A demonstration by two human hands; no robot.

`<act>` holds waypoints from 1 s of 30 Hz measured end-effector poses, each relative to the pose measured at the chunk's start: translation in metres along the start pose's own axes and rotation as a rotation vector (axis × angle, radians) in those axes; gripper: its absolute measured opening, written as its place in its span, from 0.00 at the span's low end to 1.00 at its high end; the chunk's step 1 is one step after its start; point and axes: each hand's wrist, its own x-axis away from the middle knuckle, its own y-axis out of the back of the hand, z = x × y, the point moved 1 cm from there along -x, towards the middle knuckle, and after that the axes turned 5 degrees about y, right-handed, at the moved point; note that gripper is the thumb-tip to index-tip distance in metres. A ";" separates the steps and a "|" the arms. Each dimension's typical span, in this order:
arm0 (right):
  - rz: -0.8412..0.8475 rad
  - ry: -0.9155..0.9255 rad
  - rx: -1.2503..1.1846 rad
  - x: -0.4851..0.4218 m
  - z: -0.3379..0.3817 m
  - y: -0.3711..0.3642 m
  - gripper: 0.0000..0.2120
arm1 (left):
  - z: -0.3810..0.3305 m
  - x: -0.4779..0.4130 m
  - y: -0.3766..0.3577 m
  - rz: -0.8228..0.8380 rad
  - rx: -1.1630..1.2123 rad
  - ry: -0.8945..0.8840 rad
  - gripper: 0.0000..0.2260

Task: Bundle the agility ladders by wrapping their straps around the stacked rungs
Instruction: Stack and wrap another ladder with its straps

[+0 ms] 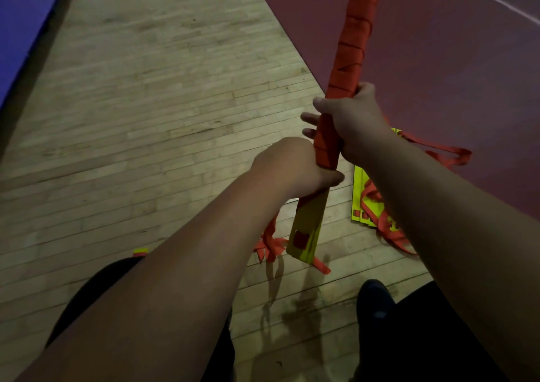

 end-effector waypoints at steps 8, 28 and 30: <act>0.358 -0.191 -0.540 0.008 0.025 0.016 0.19 | 0.021 0.004 0.027 0.448 0.730 -0.212 0.30; -0.271 -0.037 0.076 -0.018 -0.013 0.018 0.19 | -0.012 0.006 -0.016 -0.027 -0.265 -0.020 0.27; -0.204 -0.077 0.000 -0.019 -0.011 0.016 0.21 | -0.006 0.002 -0.011 -0.012 -0.161 -0.027 0.21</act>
